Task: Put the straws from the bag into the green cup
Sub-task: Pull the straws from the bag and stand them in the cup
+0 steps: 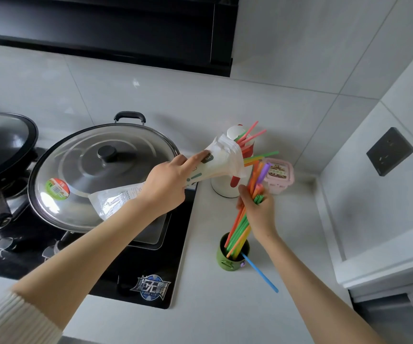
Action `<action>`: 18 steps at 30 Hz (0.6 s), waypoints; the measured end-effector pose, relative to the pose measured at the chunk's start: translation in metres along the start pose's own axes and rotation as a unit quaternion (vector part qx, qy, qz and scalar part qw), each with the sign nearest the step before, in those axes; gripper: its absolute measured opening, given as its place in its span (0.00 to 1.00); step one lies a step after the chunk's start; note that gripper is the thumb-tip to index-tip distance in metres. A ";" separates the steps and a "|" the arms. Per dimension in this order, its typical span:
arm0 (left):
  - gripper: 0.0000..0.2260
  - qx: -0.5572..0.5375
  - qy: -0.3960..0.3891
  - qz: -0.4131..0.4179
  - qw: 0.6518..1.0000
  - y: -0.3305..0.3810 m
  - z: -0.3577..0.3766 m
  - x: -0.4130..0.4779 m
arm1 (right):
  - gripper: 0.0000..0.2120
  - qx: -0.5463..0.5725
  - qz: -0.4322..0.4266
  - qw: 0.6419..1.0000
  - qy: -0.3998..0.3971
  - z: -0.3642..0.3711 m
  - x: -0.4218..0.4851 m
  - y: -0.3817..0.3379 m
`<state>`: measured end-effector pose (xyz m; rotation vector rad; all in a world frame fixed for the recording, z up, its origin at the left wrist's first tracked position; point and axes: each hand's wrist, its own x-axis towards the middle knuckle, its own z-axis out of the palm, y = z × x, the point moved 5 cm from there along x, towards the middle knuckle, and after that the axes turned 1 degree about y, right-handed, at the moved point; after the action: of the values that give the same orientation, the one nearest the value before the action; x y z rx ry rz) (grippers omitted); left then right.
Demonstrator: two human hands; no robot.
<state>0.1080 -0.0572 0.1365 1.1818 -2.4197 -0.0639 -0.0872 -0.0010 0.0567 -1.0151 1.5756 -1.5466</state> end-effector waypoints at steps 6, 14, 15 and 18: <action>0.40 -0.010 0.003 0.017 1.000 0.003 0.003 -0.001 | 0.07 0.013 0.047 0.998 -0.040 -0.008 -0.012 0.007; 0.41 -0.014 0.004 0.032 0.999 0.008 0.007 0.002 | 0.15 0.020 0.049 0.998 -0.038 -0.018 -0.011 -0.004; 0.41 -0.017 0.006 0.032 0.999 0.007 0.006 0.003 | 0.14 0.029 0.052 0.997 -0.044 -0.019 -0.012 -0.005; 0.41 -0.020 0.014 0.036 0.999 0.008 0.004 0.004 | 0.07 0.007 0.045 0.998 -0.035 -0.024 -0.011 -0.009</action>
<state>0.0978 -0.0555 0.1362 1.0703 -2.4220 -0.0738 -0.1034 0.0200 0.0667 -0.9669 1.5394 -1.4432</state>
